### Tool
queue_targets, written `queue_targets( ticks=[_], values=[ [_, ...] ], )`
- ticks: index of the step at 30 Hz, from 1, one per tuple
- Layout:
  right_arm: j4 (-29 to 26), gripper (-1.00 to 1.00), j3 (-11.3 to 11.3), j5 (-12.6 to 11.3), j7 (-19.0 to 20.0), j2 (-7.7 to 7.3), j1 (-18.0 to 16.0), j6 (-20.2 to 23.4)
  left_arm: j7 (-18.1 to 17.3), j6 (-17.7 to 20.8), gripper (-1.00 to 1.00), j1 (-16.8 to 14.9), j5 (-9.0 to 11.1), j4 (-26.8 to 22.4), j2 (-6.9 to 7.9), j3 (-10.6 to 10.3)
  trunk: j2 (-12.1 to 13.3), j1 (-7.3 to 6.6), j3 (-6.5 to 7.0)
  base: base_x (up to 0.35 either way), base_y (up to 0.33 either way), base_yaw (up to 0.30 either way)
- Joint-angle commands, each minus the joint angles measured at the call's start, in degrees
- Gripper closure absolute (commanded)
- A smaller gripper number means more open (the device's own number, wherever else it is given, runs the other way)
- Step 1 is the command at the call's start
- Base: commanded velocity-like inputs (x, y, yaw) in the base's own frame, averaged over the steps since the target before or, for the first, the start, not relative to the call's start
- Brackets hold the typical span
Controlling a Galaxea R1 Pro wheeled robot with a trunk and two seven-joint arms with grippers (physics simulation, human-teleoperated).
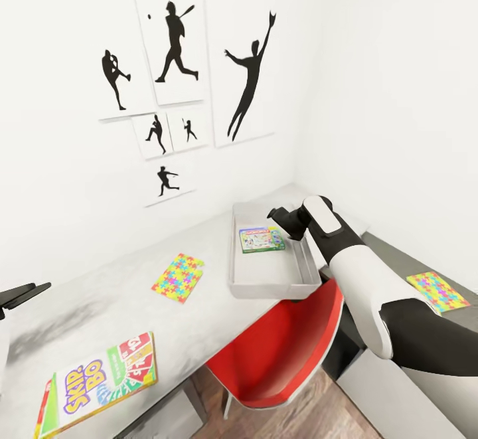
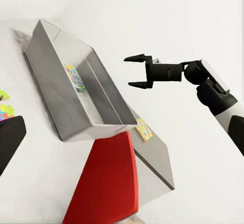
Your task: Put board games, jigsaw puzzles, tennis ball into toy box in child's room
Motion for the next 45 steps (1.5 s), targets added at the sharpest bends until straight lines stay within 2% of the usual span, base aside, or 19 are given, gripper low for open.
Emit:
queue_targets(
  ticks=[1,35,45],
  values=[
    [-0.07,-1.00,0.19,-0.40,-0.45,-0.03,-0.06,0.04,-0.26,0.61,-1.00,-0.03,-0.07,-0.01,0.02,0.02,-0.11,0.03,-0.04,-0.063,0.000,-0.073],
    [-1.43,-1.00,0.19,-0.47,-0.68,0.05,-0.07,0.85,-0.26,0.79,-1.00,-0.11,-0.07,-0.08,0.70,0.27,-0.11,0.03,2.96,-0.006,0.000,-0.063],
    [-3.46,-1.00,0.19,-0.47,-0.72,0.00,-0.06,2.07,-0.26,0.79,-1.00,-0.12,-0.04,-0.10,0.80,0.28,-0.11,0.03,3.86,-0.192,0.009,-0.001]
  ],
)
